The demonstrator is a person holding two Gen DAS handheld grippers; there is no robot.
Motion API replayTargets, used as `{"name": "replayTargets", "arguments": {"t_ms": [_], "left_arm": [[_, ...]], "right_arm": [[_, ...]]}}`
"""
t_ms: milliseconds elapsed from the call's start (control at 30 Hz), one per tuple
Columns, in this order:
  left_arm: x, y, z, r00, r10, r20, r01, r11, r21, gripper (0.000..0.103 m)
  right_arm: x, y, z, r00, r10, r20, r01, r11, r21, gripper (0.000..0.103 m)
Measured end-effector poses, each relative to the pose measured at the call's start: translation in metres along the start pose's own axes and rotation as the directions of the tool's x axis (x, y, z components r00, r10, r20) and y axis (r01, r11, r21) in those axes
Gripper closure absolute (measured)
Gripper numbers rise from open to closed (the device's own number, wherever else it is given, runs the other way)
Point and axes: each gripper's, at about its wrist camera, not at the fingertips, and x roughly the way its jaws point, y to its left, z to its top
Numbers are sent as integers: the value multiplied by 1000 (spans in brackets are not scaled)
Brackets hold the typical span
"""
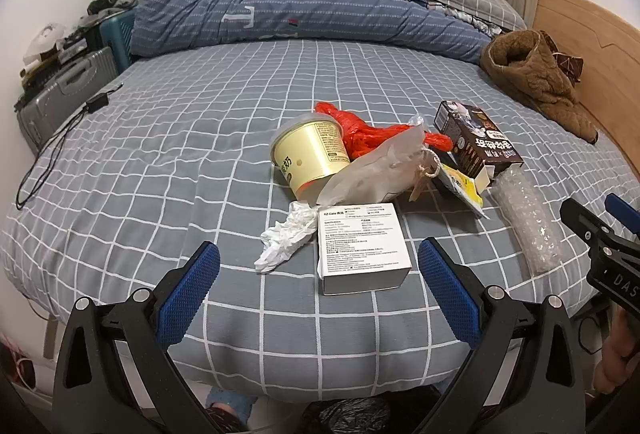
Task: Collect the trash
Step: 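Move both grippers toward the white box and bubble-wrap sleeve on the bed, then grasp the white box with the left gripper while the right gripper grasps the bubble-wrap sleeve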
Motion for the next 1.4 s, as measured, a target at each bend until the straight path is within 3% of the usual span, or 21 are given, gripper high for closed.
{"name": "replayTargets", "arguments": {"t_ms": [267,867,1067,1233,1367,1400], "left_arm": [[7,-3,-3,1000,-3,-17,3,1000,1,6],[74,-33,-19,993,-5,-120,6,1000,9,6],[89,-35,-20,990,-8,-137,8,1000,2,8],[97,-37,-21,989,-1,-149,4,1000,16,17],[101,-38,-22,989,1,-151,3,1000,23,22],[102,-38,-23,989,6,-150,-2,1000,31,29]], "right_arm": [[7,0,-3,1000,0,-17,0,1000,-9,9],[69,-27,-24,988,-38,-151,39,999,5,12],[85,-31,-24,981,-24,-192,35,998,55,19],[93,-29,-24,976,-19,-218,33,998,59,27],[99,-27,-28,969,-16,-247,30,998,54,41],[100,-26,-29,967,-20,-254,33,998,45,47]]}}
